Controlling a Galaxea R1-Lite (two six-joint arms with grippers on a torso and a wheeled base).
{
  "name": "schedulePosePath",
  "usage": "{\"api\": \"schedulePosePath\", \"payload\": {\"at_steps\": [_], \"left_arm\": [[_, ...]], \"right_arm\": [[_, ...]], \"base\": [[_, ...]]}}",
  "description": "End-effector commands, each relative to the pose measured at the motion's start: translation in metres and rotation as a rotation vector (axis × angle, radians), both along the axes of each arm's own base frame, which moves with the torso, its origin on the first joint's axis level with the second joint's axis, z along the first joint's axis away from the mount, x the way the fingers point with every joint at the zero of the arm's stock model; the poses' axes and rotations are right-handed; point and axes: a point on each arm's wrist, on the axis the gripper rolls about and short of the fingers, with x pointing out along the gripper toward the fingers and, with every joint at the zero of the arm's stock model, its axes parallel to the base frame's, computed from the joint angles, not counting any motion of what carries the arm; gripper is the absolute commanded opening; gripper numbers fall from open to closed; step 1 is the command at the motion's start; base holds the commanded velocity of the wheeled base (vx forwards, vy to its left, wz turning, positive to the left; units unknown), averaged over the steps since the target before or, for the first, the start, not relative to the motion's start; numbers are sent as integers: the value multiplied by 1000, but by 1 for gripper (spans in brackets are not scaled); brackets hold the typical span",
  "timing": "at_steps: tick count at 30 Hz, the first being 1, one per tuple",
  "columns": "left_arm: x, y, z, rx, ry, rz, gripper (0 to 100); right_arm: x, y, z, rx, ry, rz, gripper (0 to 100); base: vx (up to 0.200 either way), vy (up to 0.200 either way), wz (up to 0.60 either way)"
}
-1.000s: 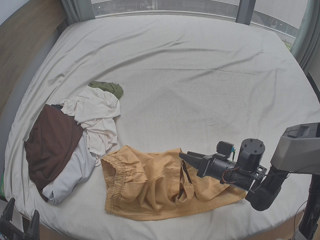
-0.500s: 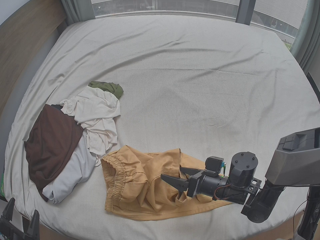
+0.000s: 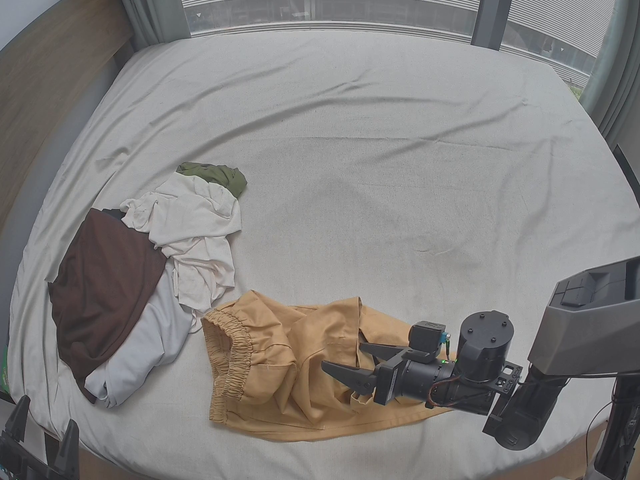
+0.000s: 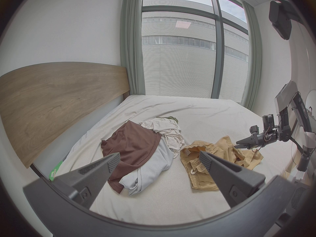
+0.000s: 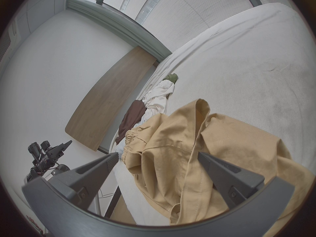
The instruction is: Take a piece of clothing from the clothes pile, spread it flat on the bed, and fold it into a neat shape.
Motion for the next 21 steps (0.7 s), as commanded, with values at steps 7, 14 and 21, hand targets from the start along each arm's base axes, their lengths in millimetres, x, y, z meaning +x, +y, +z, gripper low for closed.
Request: {"api": "schedulePosePath", "payload": {"at_steps": [7, 14, 21], "left_arm": [[0, 0, -5, -2, 1, 1, 100], [0, 0, -5, -2, 1, 1, 100], [0, 0, -5, -2, 1, 3, 100]], "right_arm": [[5, 0, -7, -9, 7, -9, 100], [-6, 1, 25, 51, -64, 15, 100], [-17, 13, 22, 44, -53, 68, 100]], "base": [[0, 0, 0], [0, 0, 0], [0, 0, 0]]}}
